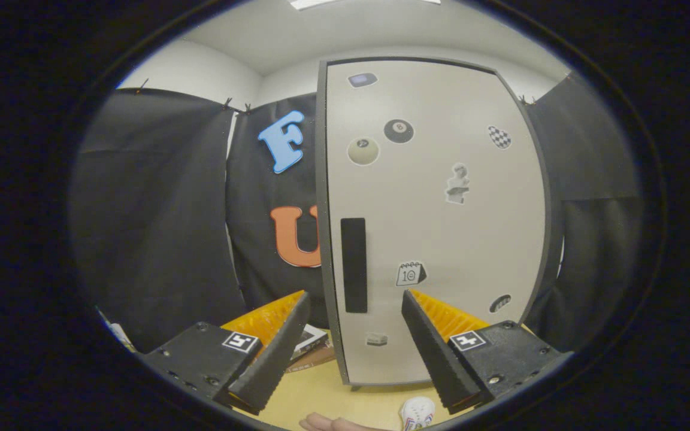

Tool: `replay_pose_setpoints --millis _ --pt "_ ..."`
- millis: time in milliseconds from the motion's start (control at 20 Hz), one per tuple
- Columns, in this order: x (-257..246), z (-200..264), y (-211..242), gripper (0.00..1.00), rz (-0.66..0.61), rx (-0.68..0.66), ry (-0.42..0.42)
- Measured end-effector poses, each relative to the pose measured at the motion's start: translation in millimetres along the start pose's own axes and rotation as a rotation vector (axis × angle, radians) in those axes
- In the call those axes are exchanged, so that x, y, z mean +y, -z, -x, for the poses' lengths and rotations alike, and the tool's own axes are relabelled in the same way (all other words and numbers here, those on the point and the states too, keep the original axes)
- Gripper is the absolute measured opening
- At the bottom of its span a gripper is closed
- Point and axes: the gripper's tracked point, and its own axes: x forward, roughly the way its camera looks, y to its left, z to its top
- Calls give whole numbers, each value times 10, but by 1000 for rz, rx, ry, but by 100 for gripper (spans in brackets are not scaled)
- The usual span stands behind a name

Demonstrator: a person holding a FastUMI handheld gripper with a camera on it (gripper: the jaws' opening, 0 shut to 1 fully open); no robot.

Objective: Open the shoe cabinet door, grab the shoes and put them into the shoe cabinet, then close the shoe cabinet door.

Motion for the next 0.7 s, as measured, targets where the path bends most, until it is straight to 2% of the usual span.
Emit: replay_pose_setpoints --millis 150,250,350,450,500,600,650,700 --pt "27 -286 -11 100 45 -26 41" --pt "-48 -484 27 99 56 -3 107" --pt "-113 -636 62 96 13 21 141" --pt "-121 -718 48 79 -54 39 113" --pt "-78 -777 77 64 -97 56 87" --pt "-65 -905 184 50 -128 110 72" --pt "-80 -966 267 48 -126 149 76" --pt "-90 -983 257 43 -128 144 91"
